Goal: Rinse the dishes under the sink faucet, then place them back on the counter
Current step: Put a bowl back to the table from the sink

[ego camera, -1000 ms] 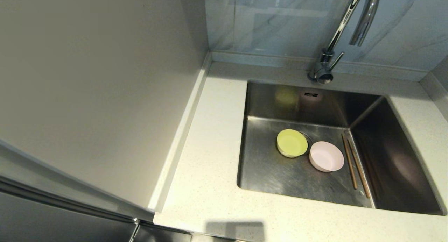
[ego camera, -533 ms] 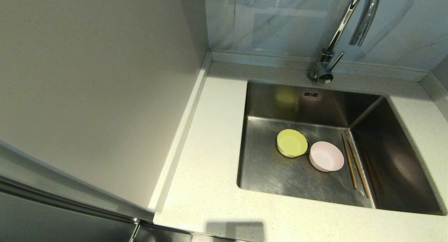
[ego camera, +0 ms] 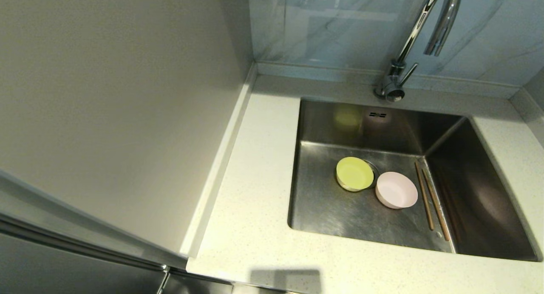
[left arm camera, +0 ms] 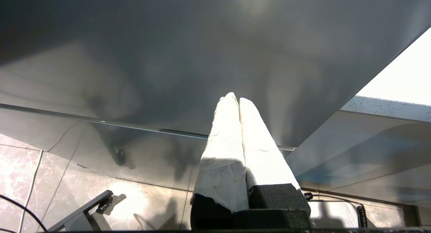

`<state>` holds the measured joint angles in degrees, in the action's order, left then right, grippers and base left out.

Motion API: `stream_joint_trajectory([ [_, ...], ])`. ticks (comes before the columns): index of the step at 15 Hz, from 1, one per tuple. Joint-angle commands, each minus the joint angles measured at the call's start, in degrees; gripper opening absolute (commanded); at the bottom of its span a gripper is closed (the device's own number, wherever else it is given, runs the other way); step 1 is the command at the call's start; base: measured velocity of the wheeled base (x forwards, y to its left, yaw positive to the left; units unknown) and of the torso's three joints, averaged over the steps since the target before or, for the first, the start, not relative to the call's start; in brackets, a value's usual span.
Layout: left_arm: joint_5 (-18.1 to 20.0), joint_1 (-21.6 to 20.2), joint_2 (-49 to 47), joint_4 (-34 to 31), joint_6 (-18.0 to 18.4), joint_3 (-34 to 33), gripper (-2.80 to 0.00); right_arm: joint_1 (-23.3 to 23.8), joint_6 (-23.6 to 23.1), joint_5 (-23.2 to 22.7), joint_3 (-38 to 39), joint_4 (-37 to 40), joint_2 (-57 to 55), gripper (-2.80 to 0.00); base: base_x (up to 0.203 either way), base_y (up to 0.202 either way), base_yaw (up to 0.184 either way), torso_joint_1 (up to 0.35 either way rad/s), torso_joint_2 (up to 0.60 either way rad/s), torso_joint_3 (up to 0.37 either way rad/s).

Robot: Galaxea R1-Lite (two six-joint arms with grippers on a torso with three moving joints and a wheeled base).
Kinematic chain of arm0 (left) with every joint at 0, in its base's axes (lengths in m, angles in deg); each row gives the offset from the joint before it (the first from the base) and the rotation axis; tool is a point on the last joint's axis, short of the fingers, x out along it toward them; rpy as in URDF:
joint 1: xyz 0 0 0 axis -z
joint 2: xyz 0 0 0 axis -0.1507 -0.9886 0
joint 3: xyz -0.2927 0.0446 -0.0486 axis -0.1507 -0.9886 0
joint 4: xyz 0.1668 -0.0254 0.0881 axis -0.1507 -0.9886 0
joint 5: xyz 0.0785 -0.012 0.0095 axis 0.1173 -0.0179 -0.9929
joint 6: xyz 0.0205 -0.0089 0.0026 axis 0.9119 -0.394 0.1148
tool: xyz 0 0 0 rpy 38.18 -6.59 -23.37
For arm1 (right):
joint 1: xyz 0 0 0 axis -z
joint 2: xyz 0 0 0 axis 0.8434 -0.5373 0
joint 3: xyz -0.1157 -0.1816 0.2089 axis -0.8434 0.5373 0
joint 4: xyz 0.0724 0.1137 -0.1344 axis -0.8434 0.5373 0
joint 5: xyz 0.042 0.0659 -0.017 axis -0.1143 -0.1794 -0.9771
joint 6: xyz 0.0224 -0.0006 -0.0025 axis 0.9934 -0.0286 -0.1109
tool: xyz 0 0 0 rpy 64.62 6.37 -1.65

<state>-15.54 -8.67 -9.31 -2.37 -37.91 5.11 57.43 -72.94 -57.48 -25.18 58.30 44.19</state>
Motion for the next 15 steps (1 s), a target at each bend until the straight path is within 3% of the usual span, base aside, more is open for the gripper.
stream_joint_trajectory([
  [1,-0.03,0.0,0.18,0.02,-0.04,0.0,-2.8,-0.01,0.0,-0.02,-0.01,0.07,-0.05,-2.8,0.0,0.0,0.0,0.0,0.0,0.0],
  [15,-0.03,0.0,0.18,0.02,-0.04,0.0,-2.8,-0.01,0.1,0.06,1.05,-2.83,-0.05,-2.8,0.0,0.0,0.0,0.0,0.0,0.0],
])
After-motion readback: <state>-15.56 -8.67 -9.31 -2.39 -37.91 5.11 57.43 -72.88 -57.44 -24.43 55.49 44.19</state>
